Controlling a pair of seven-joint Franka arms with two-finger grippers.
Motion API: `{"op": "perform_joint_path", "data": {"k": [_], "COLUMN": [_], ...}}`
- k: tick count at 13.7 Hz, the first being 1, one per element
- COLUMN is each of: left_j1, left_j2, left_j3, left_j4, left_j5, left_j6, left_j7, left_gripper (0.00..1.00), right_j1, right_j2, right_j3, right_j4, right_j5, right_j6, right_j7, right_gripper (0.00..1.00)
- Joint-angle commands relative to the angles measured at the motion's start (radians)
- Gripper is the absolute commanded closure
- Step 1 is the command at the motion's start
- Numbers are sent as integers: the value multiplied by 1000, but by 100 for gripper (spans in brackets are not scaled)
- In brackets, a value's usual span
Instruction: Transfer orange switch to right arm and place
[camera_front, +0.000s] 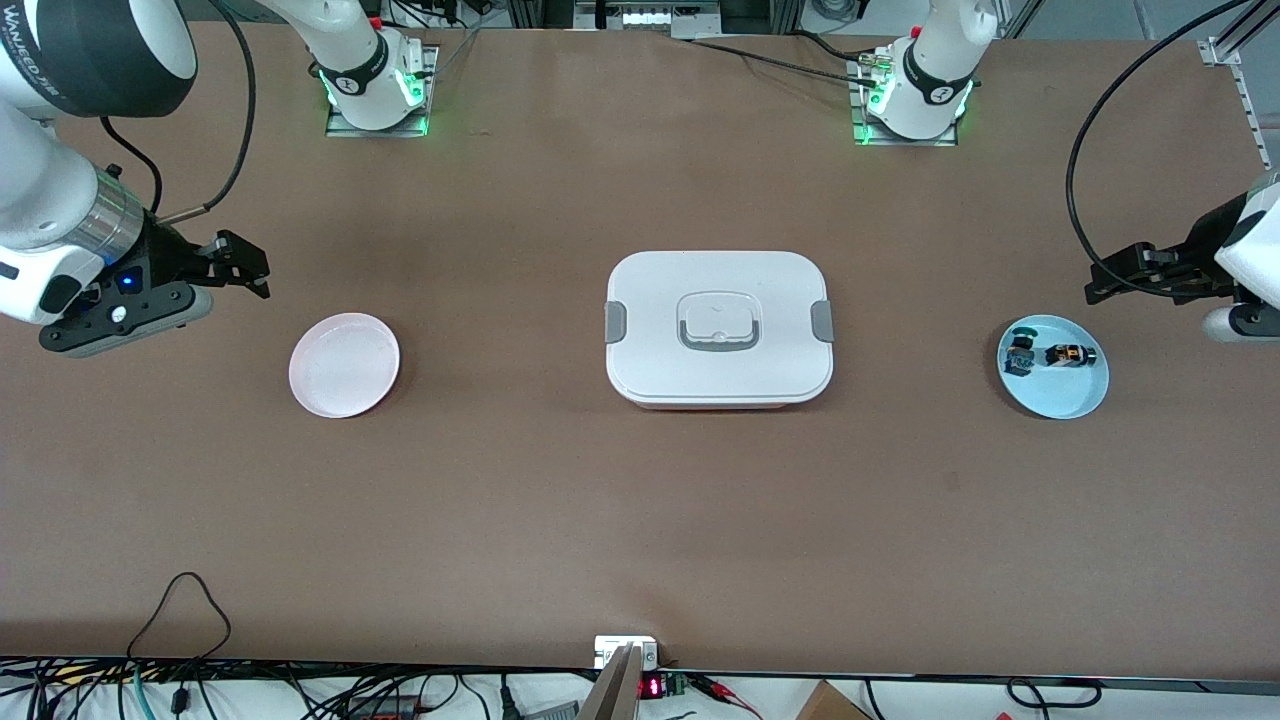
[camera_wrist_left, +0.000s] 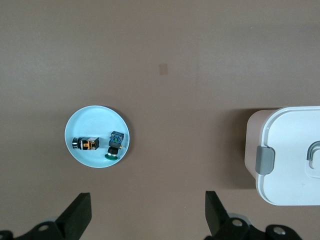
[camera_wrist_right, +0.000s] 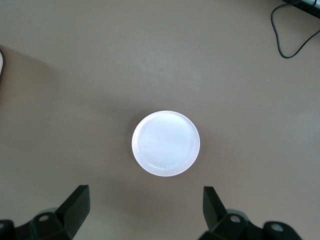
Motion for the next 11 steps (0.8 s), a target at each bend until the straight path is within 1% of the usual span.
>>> {"op": "perform_joint_path", "data": {"k": [1,4,7,9,11], "left_j1": [-6,-14,-12,11,29], "left_j2": [20,48,68,100,100], "left_j3": [-3,-6,-6,-1,-1], "left_j4": [18,17,18,18,0], "left_j5": [-1,-1,-6,-12,-18], "left_j6": [-33,-69,-66,-44,-21], "left_j7": [-6,-8,2,2,3], "left_gripper": [0,0,0,0,0], "right_j1": [3,-1,-3,-1,2], "right_j2": [-13,-15,-16,-16,-16], "right_j3": [6,4,1,1,3], "right_j4": [-1,-1,-1,-3,-4], "right_j5": [-4,0,3,3,3], "right_j6": [-15,-28,-30,-28,-32], "right_j7": [20,20,20,20,20], "right_gripper": [0,0,0,0,0]}}
